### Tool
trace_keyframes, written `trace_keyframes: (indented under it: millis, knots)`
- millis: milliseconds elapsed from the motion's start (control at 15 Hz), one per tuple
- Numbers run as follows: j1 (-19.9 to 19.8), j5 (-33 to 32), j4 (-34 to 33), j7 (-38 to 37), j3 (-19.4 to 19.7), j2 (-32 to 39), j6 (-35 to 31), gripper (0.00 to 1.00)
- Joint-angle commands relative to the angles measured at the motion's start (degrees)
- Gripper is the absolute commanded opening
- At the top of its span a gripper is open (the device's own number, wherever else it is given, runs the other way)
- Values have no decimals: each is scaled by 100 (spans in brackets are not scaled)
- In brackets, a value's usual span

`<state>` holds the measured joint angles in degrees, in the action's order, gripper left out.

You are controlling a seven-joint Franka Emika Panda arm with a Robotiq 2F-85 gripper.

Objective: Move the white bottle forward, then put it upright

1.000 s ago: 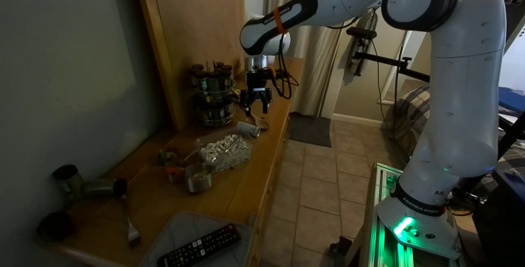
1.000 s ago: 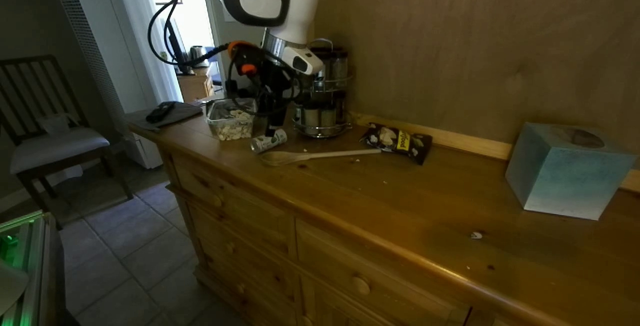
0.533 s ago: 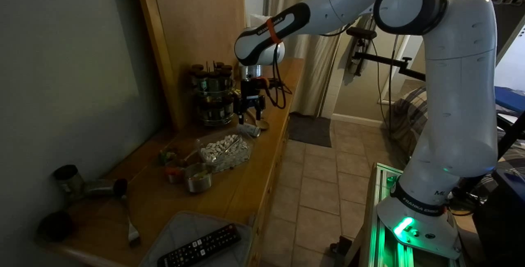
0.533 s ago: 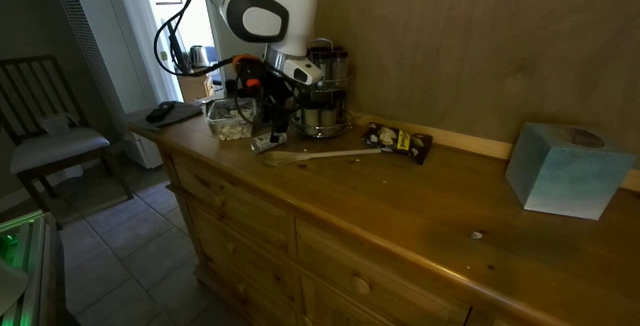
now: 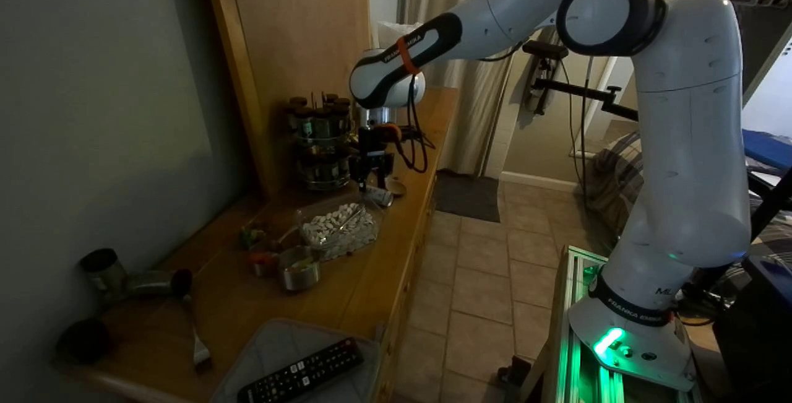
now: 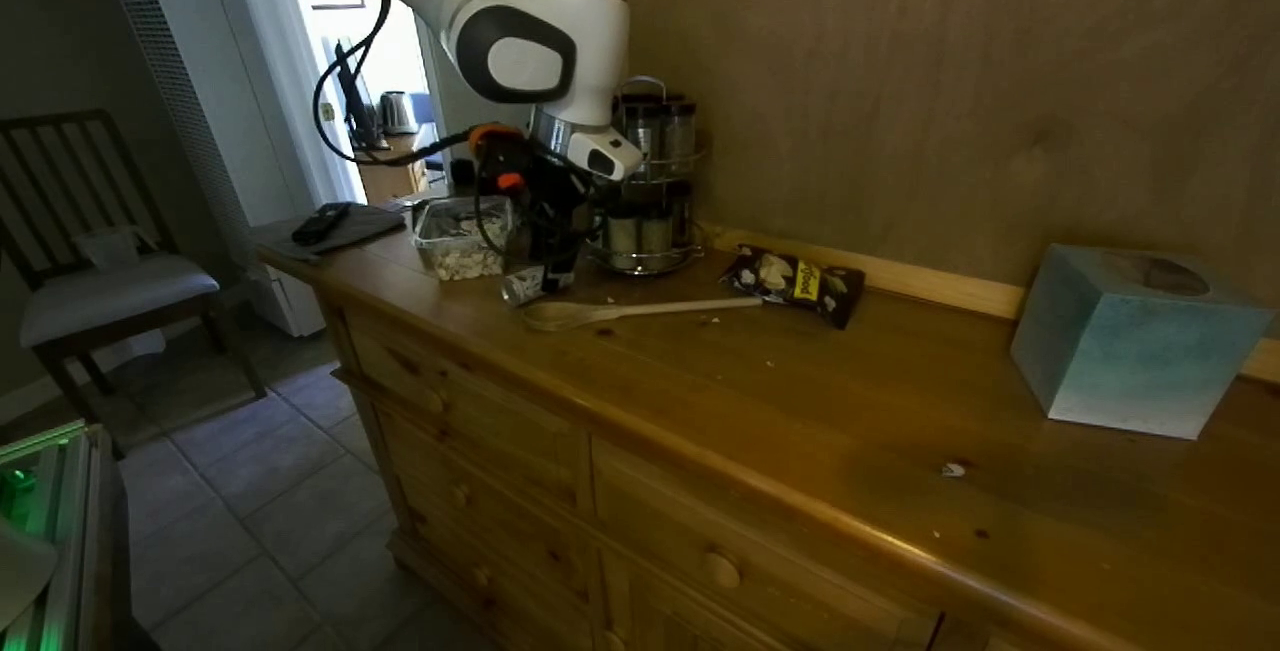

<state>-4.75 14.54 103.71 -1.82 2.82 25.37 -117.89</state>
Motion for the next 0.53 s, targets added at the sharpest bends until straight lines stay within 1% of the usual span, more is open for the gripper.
trace_keyframes:
  millis: [0, 200, 267, 467]
  knots:
    - [3, 10, 81, -47, -58, -6, -196, 40]
    - [43, -81, 112, -44, -49, -15, -235, 36]
    - [54, -109, 118, -48, -43, -13, -243, 40]
    - [73, -157, 121, -55, -37, 0, -237, 40]
